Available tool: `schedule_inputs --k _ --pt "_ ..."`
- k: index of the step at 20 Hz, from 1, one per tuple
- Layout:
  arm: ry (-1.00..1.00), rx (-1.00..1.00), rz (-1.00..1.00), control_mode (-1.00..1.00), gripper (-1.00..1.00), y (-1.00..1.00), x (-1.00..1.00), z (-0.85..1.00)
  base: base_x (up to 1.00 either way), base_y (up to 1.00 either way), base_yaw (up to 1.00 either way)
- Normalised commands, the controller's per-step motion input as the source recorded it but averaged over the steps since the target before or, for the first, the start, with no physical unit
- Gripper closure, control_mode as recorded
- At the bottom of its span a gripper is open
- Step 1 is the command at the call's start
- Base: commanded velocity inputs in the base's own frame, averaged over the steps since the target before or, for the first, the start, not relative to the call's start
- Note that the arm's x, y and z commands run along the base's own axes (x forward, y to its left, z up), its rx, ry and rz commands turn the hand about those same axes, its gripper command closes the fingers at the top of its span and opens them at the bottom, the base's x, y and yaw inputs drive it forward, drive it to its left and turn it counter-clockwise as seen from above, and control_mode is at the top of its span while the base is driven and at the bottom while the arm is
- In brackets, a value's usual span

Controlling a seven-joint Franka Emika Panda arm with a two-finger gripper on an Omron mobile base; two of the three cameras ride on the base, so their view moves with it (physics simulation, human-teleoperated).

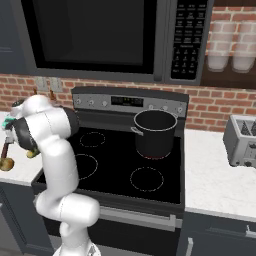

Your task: Put the onion and cucumber in the pot. Retrieve the spatula and lightly stir the vegetables in the pot.

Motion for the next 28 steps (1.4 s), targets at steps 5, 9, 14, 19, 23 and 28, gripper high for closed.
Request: schedule_inputs --k 5,9,14,19,23,28 --pt "0.01 -0.04 -0.06 -1.00 -1.00 0.04 0.20 -0.26 0.00 0.00 0.00" --pt "0.02 -0.02 -0.05 -1.00 -1.00 0.00 0.09 -0.26 0.00 0.00 0.00" --pt "0.01 0.00 -0.06 -1.00 -1.00 -0.03 -0.02 -0.20 0.00 0.00 0.00" --pt "0.00 0.00 -0.04 -1.00 -1.00 -0.19 -0.13 -0.22 0.00 0.00 0.00" --pt "0.00 0.00 -0.02 -1.00 -1.00 -0.13 -0.02 -0.25 0.00 0.00 0.00" --pt "0.00 0.00 0.00 -1.00 1.00 -0.09 0.00 -0.12 0.00 0.00 0.00"
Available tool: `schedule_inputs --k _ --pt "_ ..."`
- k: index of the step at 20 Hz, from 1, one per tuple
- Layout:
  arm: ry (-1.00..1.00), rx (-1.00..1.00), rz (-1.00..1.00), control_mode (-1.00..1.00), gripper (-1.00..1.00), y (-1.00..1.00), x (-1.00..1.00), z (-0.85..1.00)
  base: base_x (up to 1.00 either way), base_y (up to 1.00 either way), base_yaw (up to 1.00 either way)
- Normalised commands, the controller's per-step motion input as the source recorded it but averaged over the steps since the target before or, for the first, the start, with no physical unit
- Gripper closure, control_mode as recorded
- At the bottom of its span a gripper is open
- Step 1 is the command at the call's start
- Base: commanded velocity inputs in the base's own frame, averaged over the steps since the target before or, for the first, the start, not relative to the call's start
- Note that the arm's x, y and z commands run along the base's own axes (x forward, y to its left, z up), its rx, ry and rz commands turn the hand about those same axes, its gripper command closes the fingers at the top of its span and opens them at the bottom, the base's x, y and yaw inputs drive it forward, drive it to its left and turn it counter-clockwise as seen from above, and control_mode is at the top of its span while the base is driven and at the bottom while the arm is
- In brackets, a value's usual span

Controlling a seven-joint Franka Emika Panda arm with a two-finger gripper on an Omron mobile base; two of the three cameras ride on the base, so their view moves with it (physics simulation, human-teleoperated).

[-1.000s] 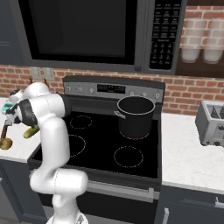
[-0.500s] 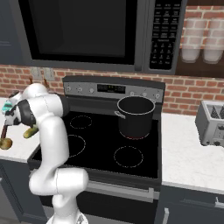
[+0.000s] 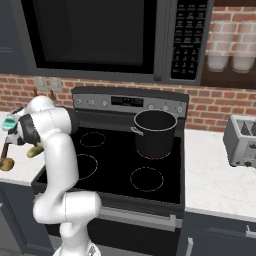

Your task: Put the onion and cucumber in the pot. Retrieve the spatula and lightly stir the vegetables in the pot.

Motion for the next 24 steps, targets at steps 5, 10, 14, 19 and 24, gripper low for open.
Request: schedule_inputs --k 5,10,14,19,24 --pt "-0.13 0.04 0.00 -1.00 1.00 -0.25 -0.24 0.29 0.00 0.00 0.00" --pt "-0.22 0.10 0.00 -1.00 1.00 -0.43 -0.61 0.98 0.00 0.00 0.00" --pt "-0.11 0.10 0.00 -1.00 1.00 -0.51 -0.51 1.00 0.00 0.00 0.00" --pt "0.00 0.11 0.00 -1.00 1.00 -0.72 -0.31 1.00 0.00 0.00 0.00" --pt "0.00 0.08 0.00 -1.00 1.00 -0.99 -0.22 1.00 0.00 0.00 0.00"
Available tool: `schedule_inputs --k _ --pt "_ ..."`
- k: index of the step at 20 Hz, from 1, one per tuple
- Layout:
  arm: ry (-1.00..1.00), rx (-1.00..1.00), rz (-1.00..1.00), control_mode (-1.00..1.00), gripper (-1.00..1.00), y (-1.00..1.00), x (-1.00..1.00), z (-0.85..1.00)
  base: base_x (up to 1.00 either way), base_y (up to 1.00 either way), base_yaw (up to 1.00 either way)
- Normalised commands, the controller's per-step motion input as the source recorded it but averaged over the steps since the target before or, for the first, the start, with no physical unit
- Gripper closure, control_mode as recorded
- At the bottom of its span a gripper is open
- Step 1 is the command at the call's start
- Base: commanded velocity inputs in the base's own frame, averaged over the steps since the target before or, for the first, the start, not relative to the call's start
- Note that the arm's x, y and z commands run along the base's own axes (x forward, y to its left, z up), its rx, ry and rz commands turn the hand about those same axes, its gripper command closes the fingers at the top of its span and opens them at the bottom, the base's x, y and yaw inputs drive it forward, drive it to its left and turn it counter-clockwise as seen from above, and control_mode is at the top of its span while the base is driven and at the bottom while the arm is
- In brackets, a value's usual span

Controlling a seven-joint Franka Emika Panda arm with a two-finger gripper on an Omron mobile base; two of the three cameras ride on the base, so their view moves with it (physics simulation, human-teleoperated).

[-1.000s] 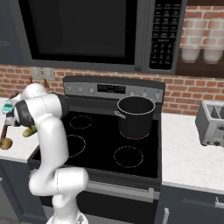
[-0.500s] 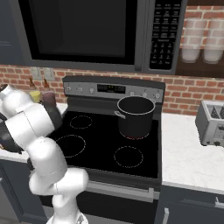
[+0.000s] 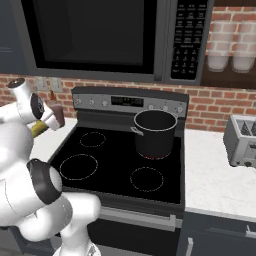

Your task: Put the onion and cucumber in the pot. Retrieve the spatula and lightly stir the vegetables in the pot.

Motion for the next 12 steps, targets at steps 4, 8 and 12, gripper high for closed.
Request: schedule_inputs --k 4,8,12 --pt "-0.04 0.01 0.00 -1.00 1.00 -1.00 -0.19 0.77 0.00 0.00 0.00" --pt "-0.17 -0.10 0.00 -1.00 1.00 -1.00 -0.15 0.39 0.00 0.00 0.00" --pt "-0.22 -0.21 0.00 -1.00 1.00 -1.00 -0.11 0.23 0.00 0.00 0.00"
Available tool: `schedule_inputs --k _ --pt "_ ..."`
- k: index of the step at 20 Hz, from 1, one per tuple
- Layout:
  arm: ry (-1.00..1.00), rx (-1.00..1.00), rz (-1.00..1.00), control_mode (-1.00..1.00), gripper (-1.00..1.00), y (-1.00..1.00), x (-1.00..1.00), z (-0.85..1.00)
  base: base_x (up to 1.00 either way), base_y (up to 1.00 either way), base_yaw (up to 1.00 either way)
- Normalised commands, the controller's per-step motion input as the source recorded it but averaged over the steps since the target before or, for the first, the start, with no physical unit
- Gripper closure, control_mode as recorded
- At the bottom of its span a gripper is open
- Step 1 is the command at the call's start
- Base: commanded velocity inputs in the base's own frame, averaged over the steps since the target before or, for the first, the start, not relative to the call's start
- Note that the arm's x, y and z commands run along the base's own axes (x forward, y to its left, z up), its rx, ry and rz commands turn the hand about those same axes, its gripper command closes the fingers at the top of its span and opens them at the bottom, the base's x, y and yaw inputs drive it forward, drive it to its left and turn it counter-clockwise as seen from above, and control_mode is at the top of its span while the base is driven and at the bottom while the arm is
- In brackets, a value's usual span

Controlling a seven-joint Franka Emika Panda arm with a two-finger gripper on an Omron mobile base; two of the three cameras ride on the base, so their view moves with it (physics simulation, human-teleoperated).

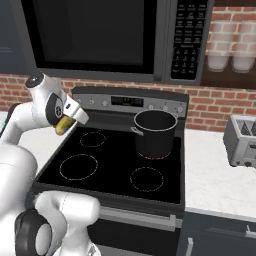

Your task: Put the onion and cucumber in the pot. Retrieve the spatula and lightly stir the vegetables in the pot.

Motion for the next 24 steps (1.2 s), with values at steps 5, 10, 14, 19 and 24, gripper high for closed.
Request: schedule_inputs --k 5,10,14,19,24 --pt "-0.13 -0.22 0.01 -1.00 1.00 -0.95 0.00 0.02 0.00 0.00 0.00" --pt "-0.04 -0.11 0.05 -1.00 1.00 -0.89 0.13 0.01 0.00 0.00 0.00" --pt "-0.01 -0.04 0.04 -1.00 1.00 -0.62 0.28 0.25 0.00 0.00 0.00" --pt "0.00 -0.11 0.03 -1.00 1.00 -0.20 0.33 0.40 0.00 0.00 0.00" --pt "-0.02 -0.24 0.03 -1.00 1.00 0.00 0.21 0.12 0.00 0.00 0.00"
